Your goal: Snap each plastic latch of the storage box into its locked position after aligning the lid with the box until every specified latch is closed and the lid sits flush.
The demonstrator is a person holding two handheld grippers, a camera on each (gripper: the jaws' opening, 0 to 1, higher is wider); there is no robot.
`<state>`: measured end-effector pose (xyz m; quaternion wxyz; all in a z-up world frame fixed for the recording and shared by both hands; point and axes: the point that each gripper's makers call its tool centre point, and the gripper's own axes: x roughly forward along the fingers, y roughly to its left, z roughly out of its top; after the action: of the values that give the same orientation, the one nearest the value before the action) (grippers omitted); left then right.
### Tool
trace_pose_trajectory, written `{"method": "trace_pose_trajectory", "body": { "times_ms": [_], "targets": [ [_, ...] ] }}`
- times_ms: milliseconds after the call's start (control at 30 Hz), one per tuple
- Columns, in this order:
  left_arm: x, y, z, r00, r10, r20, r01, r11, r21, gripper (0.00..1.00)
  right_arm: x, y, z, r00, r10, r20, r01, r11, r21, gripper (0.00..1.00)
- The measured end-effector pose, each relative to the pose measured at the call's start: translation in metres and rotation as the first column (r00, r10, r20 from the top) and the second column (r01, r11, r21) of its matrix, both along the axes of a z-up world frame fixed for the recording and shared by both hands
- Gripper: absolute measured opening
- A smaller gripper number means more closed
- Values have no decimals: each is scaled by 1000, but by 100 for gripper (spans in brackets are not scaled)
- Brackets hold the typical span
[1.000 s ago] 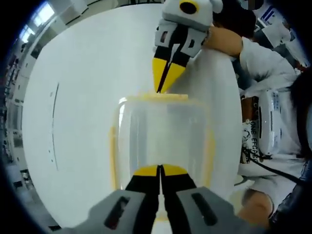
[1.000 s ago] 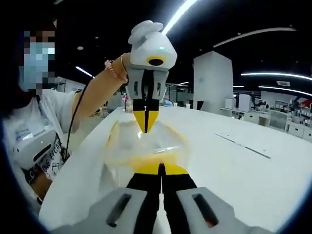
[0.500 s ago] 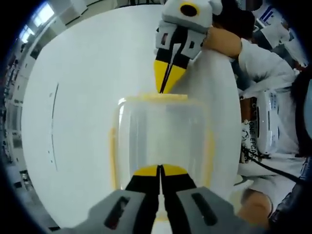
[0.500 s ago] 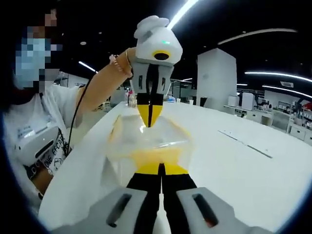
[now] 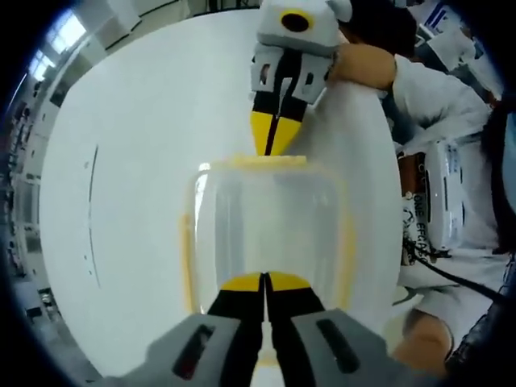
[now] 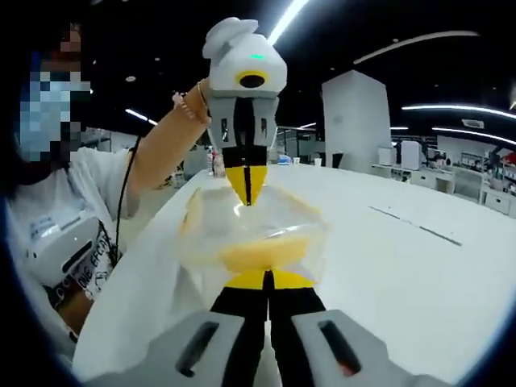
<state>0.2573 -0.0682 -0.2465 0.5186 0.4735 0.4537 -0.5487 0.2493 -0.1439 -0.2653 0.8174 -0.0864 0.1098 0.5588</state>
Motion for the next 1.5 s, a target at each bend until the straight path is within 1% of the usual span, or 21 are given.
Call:
{"method": "trace_pose_trajectory", "body": {
  "times_ms": [33,67,100,133,200,300,467,600,733,867,967,1067,1233,1333,1367,1500],
  "targets": [
    [0,0,0,1000,10,2,-10,1000,4,0,1,1,1,1000,-10,8,10,1000,-5,0],
    [-1,-1,-1,1000,5,8,-5,1000,13,0,1,1,0,1000,-9,-3,9,1000,4,0],
    [-1,-1,-1,1000,0,12,0,1000,17,0,2,1,0,1000,-7,-30,8,1000,25,0],
    [-1,-1,-2,1000,-14,23,13,999,35,0,2,1,0,999,-7,-33,8,1000,27,0],
    [-1,-1,-3,999,-20,30,18,998,56,0,0,3,0,1000,-10,-19,10,1000,15,0],
    [0,0,-3,999,-25,31,22,997,76,0,1,3,0,1000,-11,-18,11,1000,15,0],
    [2,3,-2,1000,-5,13,4,998,66,0,0,7,1,1000,-11,-7,12,1000,8,0],
    [2,4,-1,1000,11,-11,-11,999,43,0,0,7,1,1000,-10,6,10,1000,-6,0],
    [0,4,-1,1000,18,-23,-17,999,46,0,1,6,2,1000,-17,-18,17,1000,-21,0],
    [0,6,0,999,23,-32,-21,999,49,0,1,6,3,999,-31,-13,30,999,-42,0],
    [0,7,1,999,31,-43,-30,999,24,0,4,1,10,999,-47,-20,47,999,-16,0],
    [-1,7,2,998,43,-54,-44,999,-5,0,6,-4,21,998,-67,6,67,998,-7,0],
    [-1,7,2,996,54,-67,-56,998,-30,0,7,-3,41,998,-55,24,54,998,13,0],
    [-2,6,2,996,59,-70,-61,998,-33,0,7,3,49,999,-37,22,38,999,-16,0],
    [-2,7,2,996,58,-70,-61,998,-35,0,7,5,50,999,-32,23,33,999,-41,0],
    [-1,7,2,996,57,-75,-61,997,-56,0,4,16,56,999,-1,32,5,995,-100,0]
  ]
}}
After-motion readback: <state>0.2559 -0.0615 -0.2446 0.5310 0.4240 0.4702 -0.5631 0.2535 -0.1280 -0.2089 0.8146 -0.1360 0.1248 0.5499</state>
